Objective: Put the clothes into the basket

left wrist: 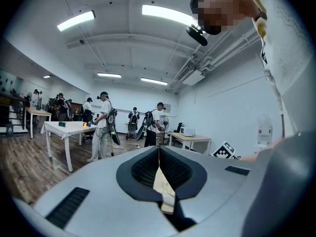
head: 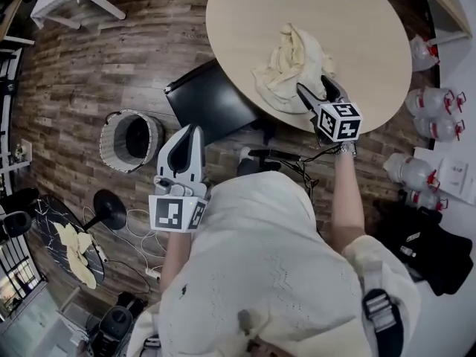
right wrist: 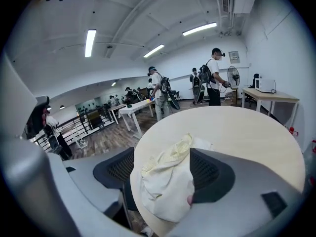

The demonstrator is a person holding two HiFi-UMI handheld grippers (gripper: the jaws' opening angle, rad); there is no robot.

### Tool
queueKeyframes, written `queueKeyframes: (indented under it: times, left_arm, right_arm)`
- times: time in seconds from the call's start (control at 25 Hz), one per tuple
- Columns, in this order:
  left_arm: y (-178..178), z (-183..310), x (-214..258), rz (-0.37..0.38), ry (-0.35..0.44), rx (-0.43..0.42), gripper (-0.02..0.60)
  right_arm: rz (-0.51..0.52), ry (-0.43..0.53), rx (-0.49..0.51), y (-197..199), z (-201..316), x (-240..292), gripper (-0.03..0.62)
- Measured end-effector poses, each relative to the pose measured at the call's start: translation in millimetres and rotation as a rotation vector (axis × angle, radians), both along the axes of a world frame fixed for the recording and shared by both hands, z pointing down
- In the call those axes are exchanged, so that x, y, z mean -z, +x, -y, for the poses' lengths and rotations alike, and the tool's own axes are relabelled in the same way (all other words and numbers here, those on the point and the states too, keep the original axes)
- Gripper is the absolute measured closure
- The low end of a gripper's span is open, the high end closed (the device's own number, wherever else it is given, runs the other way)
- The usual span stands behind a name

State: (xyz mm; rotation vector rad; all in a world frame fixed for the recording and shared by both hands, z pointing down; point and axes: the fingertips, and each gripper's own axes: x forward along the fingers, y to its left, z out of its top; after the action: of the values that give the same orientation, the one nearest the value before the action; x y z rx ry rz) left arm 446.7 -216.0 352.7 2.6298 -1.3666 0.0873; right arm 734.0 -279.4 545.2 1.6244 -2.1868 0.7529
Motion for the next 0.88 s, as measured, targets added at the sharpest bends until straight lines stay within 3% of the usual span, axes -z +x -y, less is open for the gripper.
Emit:
queueKeyframes:
  times: [0.48,0.88]
  left_arm:
    - [-1,10,-10,0.05,-0.034,0.026,0.56]
    - [-17,14,-21,0.057,-0.043,0.071,0.56]
  right_arm:
    - [0.021,-0.175,-0.04,19,40,-85,0.2]
    - [0.008,-0.264,-0.087,12,58,-132,0.175]
